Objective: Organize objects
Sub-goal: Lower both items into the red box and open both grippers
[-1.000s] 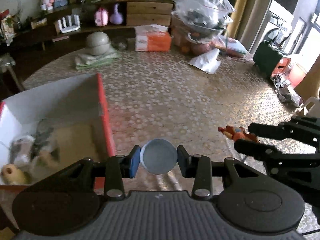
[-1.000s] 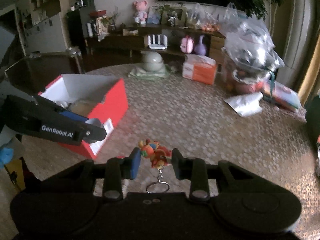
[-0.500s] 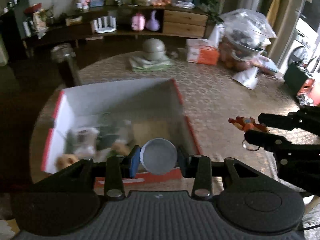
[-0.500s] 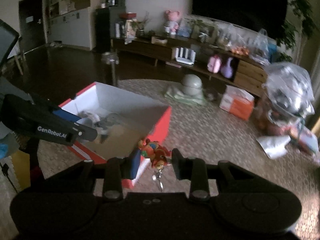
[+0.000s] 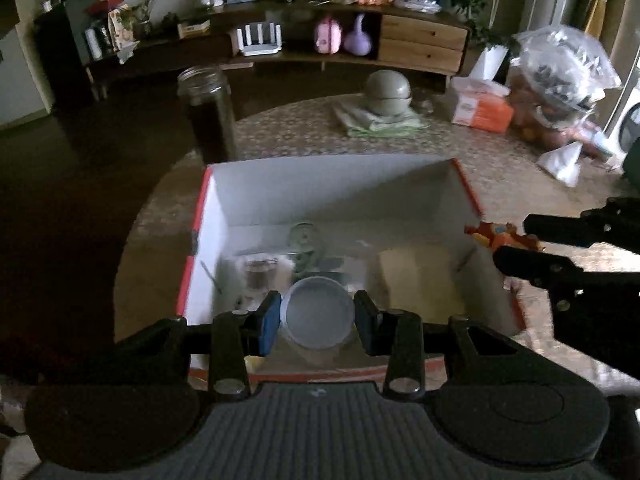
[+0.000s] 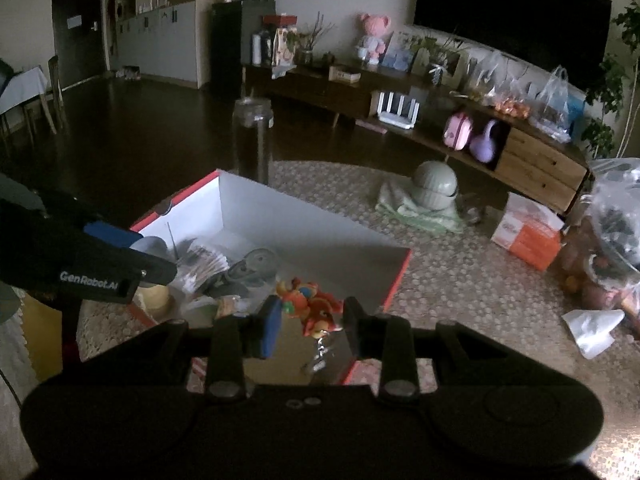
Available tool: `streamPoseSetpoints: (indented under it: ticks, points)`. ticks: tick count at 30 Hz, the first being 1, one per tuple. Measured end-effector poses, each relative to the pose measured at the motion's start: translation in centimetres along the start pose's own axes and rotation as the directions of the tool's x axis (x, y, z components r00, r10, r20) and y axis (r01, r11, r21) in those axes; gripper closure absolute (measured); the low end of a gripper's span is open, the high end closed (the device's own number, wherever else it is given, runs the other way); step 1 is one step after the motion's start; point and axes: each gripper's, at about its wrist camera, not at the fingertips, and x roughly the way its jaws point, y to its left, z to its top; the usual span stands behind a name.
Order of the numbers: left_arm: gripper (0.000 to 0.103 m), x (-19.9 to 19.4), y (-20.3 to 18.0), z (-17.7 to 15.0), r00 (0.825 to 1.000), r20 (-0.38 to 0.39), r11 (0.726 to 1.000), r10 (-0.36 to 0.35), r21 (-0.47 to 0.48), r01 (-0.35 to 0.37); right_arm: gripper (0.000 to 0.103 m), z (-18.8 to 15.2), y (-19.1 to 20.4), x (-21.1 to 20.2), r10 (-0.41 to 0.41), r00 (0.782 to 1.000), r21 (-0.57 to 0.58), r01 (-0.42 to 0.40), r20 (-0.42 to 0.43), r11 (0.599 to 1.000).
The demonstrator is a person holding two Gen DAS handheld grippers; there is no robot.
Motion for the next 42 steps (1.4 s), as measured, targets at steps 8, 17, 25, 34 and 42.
streamPoseSetpoints:
  ticks: [8,17,25,34,42]
  points:
    - [0.065,4.0,2.5,0.2,0.998,-0.055,0.999,0.027,-0.032,-0.029,0.070,0.4,1.3,4.2,-0.015,0.999,-0.029,0.014,-0.042,0.999]
    - [0.065,7.4,1.4,1.1,0.996,-0.075,0.999,0.038,0.033,-0.035,0.070,0.0,1.6,8.0,-0.011,0.997,-0.013,0.010,-0.083,1.000]
    - [0.065,10.5,1.2,1.0,0.990,-0.140,0.999,0.019,0.036,-0.014,0.070,-0.8,2.0,9.4,-0.016,0.994,-0.020,0.014,-0.109,1.000]
    - [0.064,11.5,0.8,0.6,0.988,-0.151,0.998,0.024,0.055,-0.016,0.068,-1.7,2.0,10.1,-0.003,0.991,0.004,0.004,-0.133,1.000]
    - [0.044,10.5,1.8,0.6,0.991,-0.130,0.999,-0.013,-0.054,0.006,0.061,-1.9,1.1,9.1,0.012,0.990,0.043,-0.007,-0.137,0.999]
